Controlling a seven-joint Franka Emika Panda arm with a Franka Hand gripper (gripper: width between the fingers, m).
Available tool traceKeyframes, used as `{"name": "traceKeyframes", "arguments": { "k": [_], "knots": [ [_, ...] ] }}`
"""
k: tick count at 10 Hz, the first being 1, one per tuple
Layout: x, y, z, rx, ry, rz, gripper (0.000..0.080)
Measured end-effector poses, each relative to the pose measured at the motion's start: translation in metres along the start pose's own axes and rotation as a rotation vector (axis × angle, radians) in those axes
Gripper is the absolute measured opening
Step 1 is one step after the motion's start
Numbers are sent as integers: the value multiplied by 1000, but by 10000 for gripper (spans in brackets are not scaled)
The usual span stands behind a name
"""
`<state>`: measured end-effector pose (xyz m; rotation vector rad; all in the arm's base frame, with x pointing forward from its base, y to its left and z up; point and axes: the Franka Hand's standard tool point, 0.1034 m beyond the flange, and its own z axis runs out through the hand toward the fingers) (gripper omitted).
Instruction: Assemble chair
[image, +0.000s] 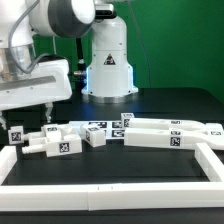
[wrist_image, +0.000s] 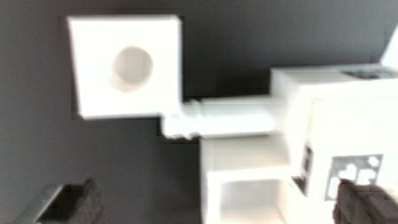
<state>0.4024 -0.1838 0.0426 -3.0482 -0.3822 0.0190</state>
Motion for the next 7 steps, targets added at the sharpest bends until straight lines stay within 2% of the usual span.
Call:
{"name": "traceKeyframes", "arguments": {
  "k": [2,3,6,7],
  "knots": [
    [8,-19,5,-5,-2,4,649],
    [8,-23,8,-21,6,-9,649],
    [7,-24,9,-20,4,-10,649],
    [9,-29,11,-19,3,-5,649]
  ]
}}
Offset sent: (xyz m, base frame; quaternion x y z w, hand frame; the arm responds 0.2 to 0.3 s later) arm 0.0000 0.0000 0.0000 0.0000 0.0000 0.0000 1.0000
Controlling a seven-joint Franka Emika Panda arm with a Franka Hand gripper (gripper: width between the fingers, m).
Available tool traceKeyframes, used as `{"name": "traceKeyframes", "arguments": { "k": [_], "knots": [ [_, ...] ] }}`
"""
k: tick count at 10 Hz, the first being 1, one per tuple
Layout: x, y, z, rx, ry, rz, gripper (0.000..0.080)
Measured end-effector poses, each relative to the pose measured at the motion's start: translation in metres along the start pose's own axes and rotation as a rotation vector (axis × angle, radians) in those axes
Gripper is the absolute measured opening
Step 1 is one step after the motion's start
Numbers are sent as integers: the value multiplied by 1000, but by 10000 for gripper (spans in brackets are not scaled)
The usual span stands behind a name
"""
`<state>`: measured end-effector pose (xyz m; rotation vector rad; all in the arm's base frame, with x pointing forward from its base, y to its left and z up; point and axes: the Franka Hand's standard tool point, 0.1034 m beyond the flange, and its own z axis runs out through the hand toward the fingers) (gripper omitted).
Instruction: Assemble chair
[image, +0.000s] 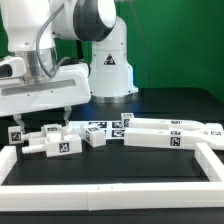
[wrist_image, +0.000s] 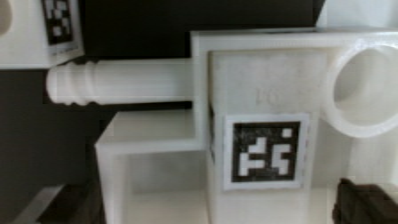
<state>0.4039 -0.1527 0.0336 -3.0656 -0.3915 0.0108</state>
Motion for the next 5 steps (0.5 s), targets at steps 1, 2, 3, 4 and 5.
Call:
{"name": "traceKeyframes", "arguments": {
  "k": [1,2,3,4,5],
  "knots": [
    [3,-6,2,4,-4,-5,649],
    [4,-10,5,6,-8,-10,649],
    [2,-9,8,2,-7,-10,649],
    [2,-9,9,3,-9,-10,649],
    [2,-9,9,3,-9,-10,523]
  ]
}}
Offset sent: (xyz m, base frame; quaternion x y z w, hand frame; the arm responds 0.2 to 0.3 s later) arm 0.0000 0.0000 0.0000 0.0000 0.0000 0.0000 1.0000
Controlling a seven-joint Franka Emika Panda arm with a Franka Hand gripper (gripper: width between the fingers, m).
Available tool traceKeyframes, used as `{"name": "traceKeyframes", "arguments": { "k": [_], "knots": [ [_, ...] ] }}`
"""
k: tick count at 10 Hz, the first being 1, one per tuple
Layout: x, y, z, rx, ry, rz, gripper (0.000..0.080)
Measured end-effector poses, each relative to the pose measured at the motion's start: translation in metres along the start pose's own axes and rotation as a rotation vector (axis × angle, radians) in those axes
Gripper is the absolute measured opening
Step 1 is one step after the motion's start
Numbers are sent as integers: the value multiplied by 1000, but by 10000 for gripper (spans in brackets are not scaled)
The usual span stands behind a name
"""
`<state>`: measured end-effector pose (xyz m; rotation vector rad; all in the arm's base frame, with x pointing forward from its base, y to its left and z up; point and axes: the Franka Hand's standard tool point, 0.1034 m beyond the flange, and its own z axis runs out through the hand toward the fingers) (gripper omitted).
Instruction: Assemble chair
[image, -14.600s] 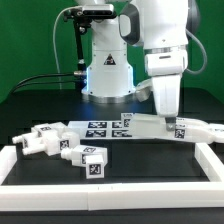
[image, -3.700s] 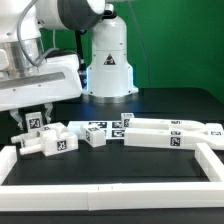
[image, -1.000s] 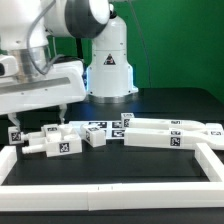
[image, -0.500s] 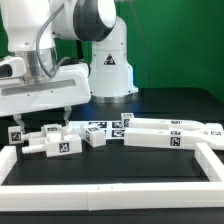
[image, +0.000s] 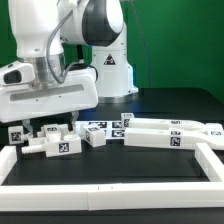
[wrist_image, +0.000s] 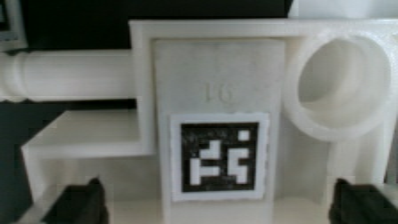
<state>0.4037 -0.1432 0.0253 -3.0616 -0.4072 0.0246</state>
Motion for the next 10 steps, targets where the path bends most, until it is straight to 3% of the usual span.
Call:
{"name": "traceKeyframes", "arguments": {
  "k": [1,2,3,6,10],
  "knots": [
    [0,0,0,0,0,0,386],
    [0,0,0,0,0,0,386],
    [0,0,0,0,0,0,278],
    [4,-3,0,-1,2,-4,278],
    [30,-4,-7,-3,19,-19,279]
  ]
}}
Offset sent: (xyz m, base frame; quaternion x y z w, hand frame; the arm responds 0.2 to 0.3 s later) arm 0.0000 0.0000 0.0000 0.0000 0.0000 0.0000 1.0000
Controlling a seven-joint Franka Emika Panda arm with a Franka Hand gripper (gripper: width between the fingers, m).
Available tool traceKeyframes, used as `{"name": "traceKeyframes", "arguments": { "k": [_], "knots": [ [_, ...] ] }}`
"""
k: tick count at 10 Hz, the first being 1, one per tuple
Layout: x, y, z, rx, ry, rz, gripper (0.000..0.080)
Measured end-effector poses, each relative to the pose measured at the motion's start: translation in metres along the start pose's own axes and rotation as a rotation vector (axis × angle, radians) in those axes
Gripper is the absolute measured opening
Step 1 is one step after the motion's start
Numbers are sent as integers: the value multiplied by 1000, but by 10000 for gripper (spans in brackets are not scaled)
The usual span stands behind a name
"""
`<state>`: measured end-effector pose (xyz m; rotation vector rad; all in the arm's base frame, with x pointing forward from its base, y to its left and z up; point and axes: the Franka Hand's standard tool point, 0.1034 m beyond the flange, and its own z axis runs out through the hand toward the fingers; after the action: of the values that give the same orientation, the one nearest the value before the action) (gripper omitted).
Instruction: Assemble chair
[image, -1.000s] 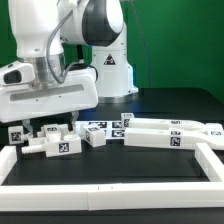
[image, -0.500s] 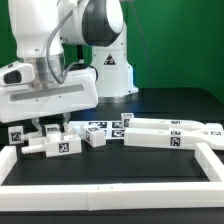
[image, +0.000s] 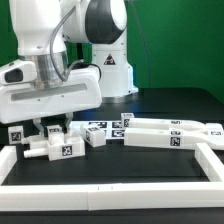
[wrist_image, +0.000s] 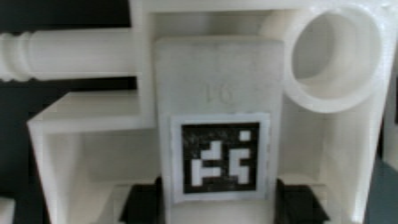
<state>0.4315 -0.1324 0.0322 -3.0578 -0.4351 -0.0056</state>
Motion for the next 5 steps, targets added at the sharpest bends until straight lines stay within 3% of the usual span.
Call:
{"name": "traceKeyframes", "arguments": {
  "k": [3,5],
  "knots": [
    [8,-6,-24,31,-6,-9,281],
    [-2,-5,-37,36,-4,-9,281]
  ]
}}
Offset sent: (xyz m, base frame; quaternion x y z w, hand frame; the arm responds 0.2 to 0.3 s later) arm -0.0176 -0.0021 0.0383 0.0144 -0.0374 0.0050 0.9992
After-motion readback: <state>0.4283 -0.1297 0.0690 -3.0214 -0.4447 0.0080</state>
